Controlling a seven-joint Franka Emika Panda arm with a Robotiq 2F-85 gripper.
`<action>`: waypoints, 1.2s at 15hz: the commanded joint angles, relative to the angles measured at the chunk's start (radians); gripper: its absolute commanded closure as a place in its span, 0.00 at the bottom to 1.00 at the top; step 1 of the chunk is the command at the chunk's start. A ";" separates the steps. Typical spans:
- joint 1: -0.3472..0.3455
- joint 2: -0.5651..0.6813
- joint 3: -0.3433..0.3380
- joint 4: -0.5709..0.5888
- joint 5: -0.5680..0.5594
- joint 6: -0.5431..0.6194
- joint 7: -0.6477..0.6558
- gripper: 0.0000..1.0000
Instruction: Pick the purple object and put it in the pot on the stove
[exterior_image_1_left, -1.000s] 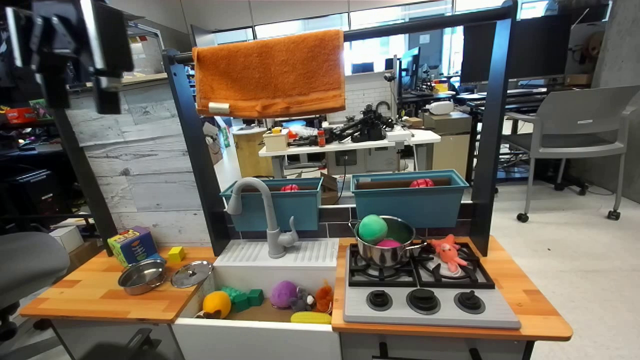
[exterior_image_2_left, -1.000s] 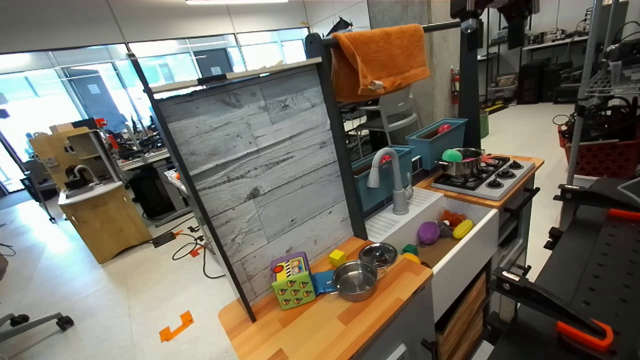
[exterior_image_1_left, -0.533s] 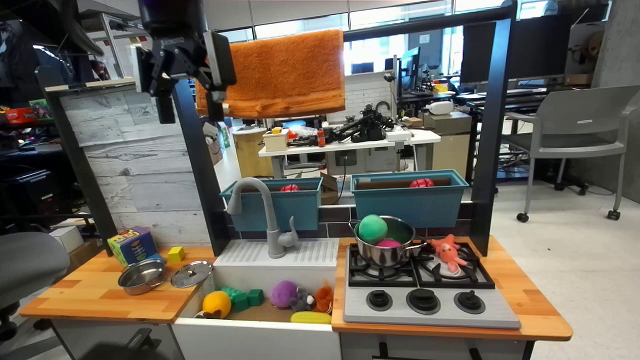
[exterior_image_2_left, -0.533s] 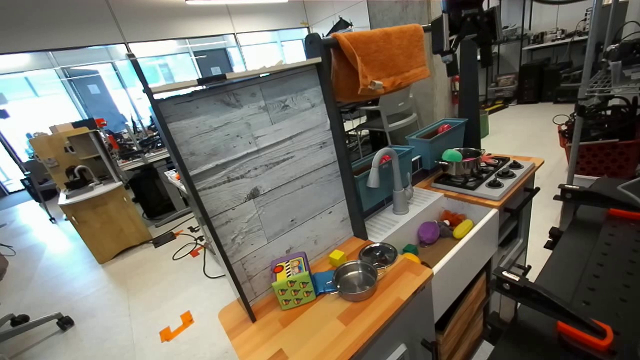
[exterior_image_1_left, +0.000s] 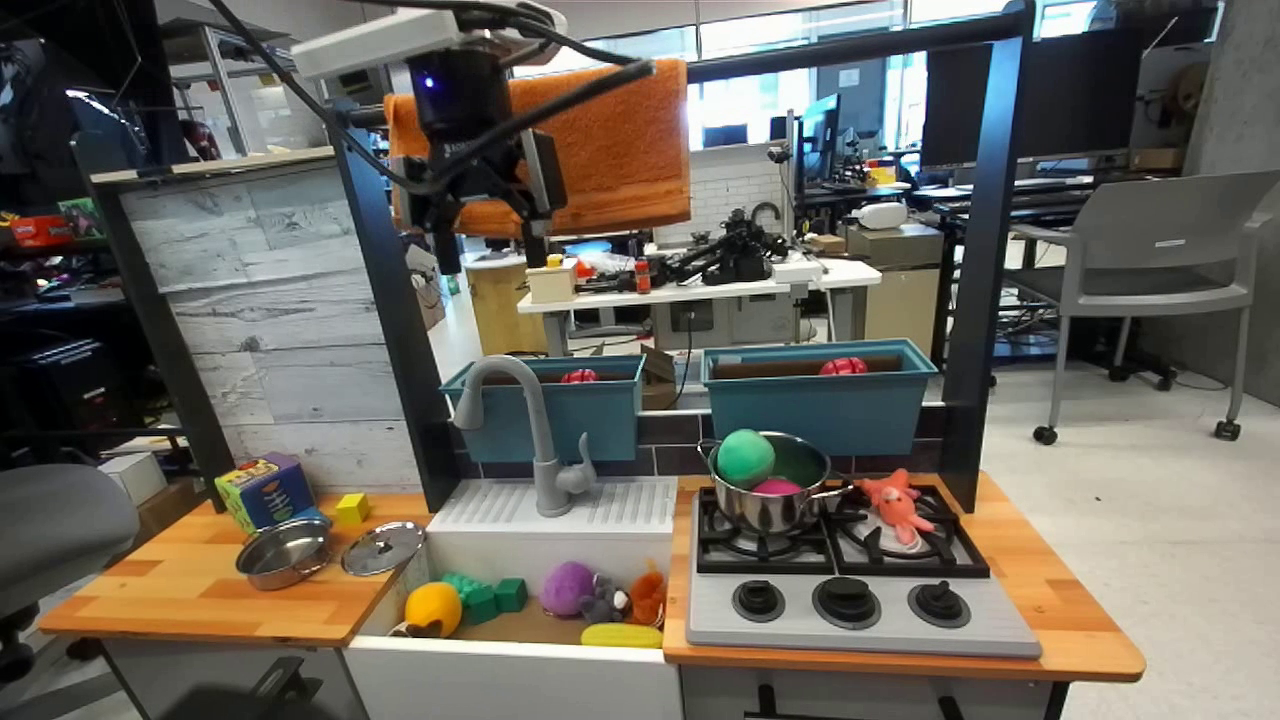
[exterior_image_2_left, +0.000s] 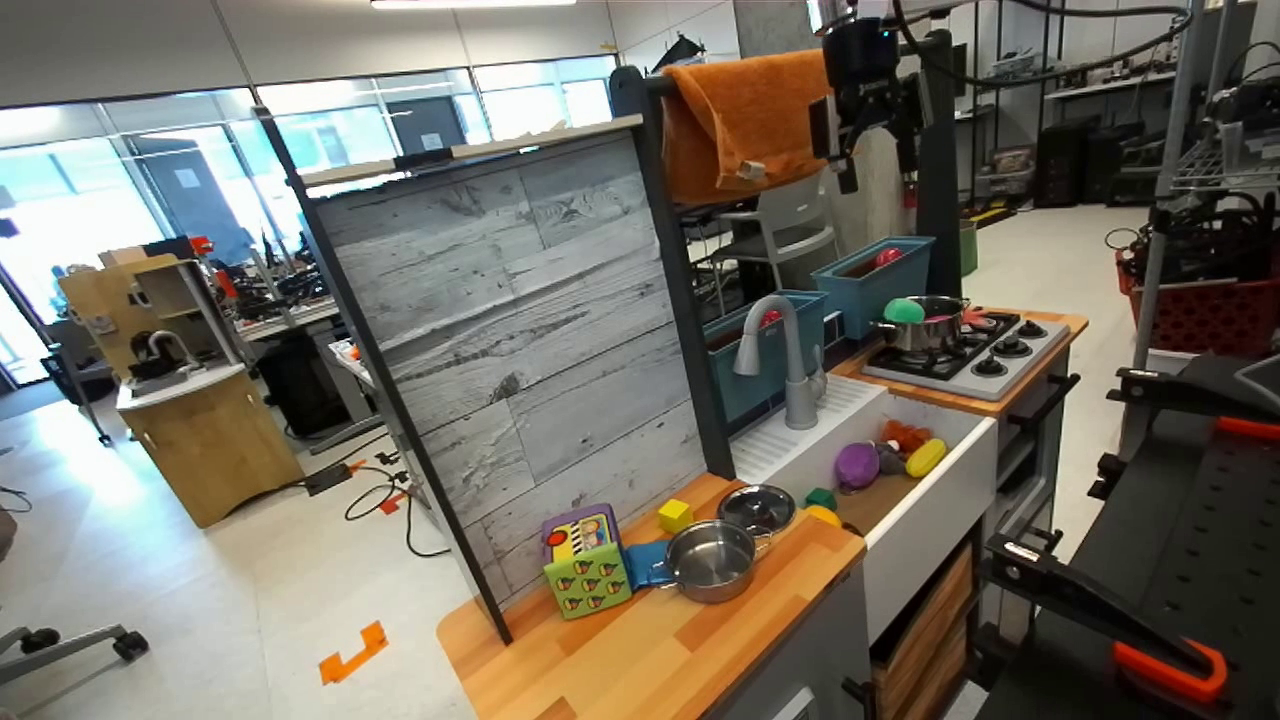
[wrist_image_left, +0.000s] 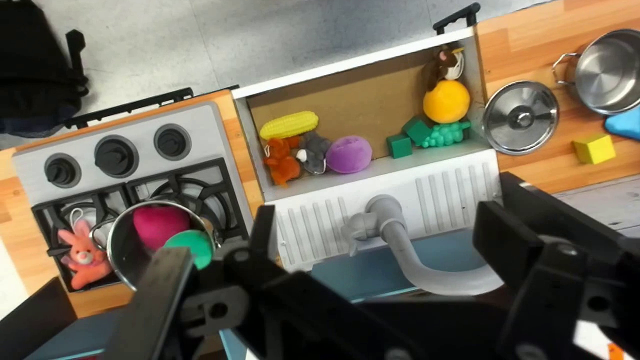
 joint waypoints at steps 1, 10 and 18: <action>-0.011 0.129 -0.012 0.127 -0.056 0.000 0.007 0.00; 0.003 0.223 -0.016 0.073 -0.087 0.051 0.072 0.00; -0.004 0.392 -0.021 0.087 -0.086 0.233 0.072 0.00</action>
